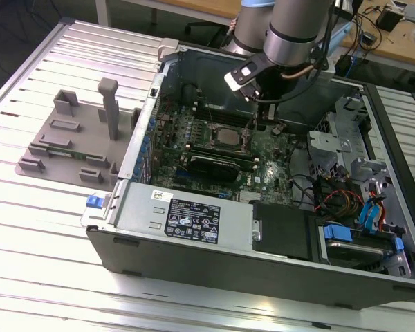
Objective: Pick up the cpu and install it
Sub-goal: 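Close the cpu cover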
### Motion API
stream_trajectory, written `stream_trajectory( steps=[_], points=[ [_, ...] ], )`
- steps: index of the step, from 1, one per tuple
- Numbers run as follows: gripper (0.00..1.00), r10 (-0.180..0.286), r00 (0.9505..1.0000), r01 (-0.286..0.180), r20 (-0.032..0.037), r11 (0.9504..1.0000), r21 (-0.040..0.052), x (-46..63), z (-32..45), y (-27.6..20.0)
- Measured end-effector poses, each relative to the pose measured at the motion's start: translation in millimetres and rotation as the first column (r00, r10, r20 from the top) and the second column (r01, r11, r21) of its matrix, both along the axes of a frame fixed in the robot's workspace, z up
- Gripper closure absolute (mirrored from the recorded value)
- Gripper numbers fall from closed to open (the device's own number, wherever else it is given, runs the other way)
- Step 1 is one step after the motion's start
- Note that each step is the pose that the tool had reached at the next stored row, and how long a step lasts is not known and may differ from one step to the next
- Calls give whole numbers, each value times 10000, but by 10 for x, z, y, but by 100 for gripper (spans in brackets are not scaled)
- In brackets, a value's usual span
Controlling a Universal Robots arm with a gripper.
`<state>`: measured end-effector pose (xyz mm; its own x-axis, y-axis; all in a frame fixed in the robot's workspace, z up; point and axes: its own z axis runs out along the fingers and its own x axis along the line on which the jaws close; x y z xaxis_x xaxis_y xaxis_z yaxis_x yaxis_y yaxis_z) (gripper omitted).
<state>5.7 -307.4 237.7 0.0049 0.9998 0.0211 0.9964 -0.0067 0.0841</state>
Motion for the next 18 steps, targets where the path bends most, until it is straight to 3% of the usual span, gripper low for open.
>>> stream_trajectory(
  steps=[9,14,15,17,18],
  points=[
    [89,3,10000,-3,27,10000,0,-90,0,18],
    [89,1,10000,-1,26,10000,-1,-90,0,19],
    [89,0,10000,0,0,10000,2,-90,-1,20],
    [89,-1,9995,1,-307,10000,18,-84,-3,19],
    [89,2,9986,0,-531,10000,29,-79,-5,19]
  ],
)
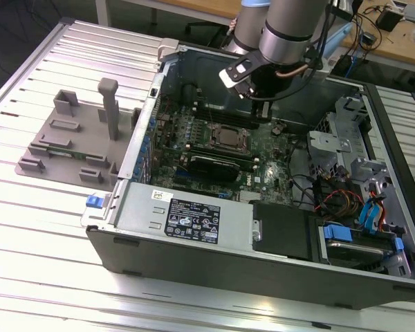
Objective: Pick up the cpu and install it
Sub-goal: 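Close the cpu cover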
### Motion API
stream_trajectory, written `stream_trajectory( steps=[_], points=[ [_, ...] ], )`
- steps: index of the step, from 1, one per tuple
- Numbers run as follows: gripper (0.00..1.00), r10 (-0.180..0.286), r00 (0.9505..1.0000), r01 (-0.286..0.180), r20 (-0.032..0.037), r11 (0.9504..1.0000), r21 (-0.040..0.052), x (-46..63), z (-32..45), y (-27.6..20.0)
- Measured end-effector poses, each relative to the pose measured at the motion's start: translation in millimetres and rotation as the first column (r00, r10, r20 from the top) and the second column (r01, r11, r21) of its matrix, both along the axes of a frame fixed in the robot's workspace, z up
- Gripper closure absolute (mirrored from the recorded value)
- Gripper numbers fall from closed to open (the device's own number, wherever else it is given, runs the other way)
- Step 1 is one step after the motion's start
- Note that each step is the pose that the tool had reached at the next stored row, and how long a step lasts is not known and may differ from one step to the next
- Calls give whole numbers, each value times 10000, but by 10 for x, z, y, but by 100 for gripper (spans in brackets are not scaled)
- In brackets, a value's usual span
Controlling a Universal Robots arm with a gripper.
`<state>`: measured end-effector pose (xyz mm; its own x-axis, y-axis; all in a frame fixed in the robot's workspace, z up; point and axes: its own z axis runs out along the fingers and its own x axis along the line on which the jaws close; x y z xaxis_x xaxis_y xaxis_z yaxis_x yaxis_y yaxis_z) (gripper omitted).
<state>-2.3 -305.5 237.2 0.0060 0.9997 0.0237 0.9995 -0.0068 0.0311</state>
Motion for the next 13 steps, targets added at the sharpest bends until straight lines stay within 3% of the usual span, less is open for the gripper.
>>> stream_trajectory(
  steps=[3,9,11,13],
  points=[
    [89,-1,9998,1,-196,10000,3,-1,1,0],
    [89,-1,9998,1,-196,10000,4,-104,-15,-43],
    [89,0,9998,0,-195,10000,4,-239,-111,-68],
    [89,0,9998,1,-195,10000,5,-277,-184,-69]
  ],
)
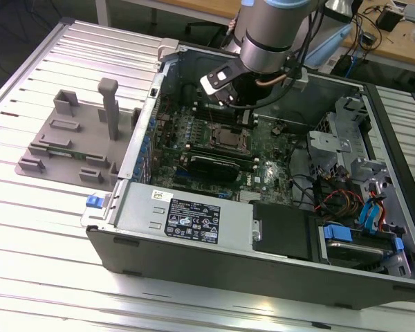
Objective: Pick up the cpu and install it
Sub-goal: 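Close the cpu cover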
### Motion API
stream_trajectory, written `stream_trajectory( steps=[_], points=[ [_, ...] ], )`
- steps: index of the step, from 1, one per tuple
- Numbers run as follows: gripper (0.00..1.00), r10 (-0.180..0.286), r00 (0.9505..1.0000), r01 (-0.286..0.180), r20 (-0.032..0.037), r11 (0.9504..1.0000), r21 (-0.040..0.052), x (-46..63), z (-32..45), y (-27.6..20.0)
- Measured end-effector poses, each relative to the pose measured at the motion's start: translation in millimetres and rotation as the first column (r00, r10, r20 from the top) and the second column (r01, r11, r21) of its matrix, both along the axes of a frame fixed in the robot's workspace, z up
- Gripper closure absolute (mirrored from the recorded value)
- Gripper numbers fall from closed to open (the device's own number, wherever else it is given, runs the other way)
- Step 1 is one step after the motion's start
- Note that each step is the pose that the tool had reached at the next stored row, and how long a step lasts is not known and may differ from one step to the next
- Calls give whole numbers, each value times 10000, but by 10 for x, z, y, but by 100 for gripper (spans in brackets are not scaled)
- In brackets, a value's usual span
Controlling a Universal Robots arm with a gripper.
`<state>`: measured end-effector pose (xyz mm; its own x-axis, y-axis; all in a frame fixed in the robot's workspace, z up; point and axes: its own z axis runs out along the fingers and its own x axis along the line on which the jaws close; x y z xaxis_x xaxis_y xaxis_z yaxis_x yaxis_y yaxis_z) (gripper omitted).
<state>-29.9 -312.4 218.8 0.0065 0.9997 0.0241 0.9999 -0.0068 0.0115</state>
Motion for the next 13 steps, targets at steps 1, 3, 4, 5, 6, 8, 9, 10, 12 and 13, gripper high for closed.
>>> stream_trajectory(
  steps=[1,3,4,5,6,8,9,10,12,13],
  points=[
    [89,0,10000,0,-1,10000,-2,-36,-7,0],
    [89,0,10000,0,1,10000,1,-67,-21,-10],
    [89,0,10000,0,0,10000,-1,-76,-27,-17],
    [89,1,10000,-1,-1,10000,-2,-81,-32,-26],
    [89,2,10000,-2,-1,10000,-1,-85,-39,-41],
    [89,0,10000,0,0,10000,0,-92,-52,-75],
    [89,0,10000,0,0,10000,0,-93,-56,-84],
    [89,0,10000,0,1,10000,1,-94,-70,-96],
    [89,-1,10000,1,0,10000,0,-98,-101,-103],
    [89,1,10000,-1,0,10000,-1,-98,-112,-104]
  ],
)
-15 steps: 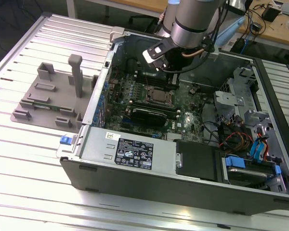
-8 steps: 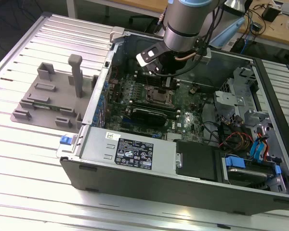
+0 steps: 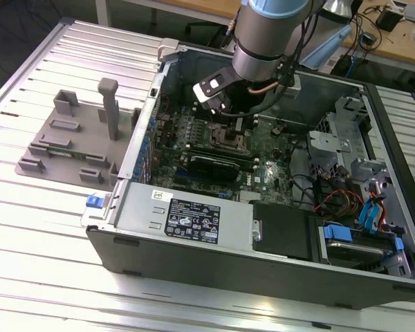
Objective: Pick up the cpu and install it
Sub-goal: 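Close the cpu cover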
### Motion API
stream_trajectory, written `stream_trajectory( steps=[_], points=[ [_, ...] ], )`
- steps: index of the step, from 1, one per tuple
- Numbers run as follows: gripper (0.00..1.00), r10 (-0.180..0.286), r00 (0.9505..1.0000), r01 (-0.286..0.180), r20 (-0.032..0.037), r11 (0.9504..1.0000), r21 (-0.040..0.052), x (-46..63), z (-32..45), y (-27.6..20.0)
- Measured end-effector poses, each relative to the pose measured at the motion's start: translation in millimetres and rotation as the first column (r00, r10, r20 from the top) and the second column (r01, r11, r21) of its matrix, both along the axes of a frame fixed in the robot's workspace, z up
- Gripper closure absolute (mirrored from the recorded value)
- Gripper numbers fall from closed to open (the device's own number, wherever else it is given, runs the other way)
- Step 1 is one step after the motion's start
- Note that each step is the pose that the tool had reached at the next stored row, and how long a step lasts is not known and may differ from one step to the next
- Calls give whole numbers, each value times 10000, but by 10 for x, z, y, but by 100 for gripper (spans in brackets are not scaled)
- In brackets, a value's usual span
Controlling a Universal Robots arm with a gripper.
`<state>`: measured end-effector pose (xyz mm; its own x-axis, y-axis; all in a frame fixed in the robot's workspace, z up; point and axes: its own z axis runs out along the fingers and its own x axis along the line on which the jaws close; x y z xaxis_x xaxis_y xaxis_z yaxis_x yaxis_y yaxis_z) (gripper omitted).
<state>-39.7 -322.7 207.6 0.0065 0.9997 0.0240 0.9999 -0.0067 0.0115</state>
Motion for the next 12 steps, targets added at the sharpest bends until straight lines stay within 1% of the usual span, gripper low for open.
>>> stream_trajectory(
  steps=[2,4,8,12],
  points=[
    [89,0,10000,0,-11,10000,-18,-2,-43,-3],
    [89,-2,10000,2,-8,10000,-12,-2,-57,-3],
    [89,-7,10000,7,-12,10000,-11,1,-61,-4],
    [89,-5,10000,5,-9,10000,-20,41,-58,-8]
  ],
)
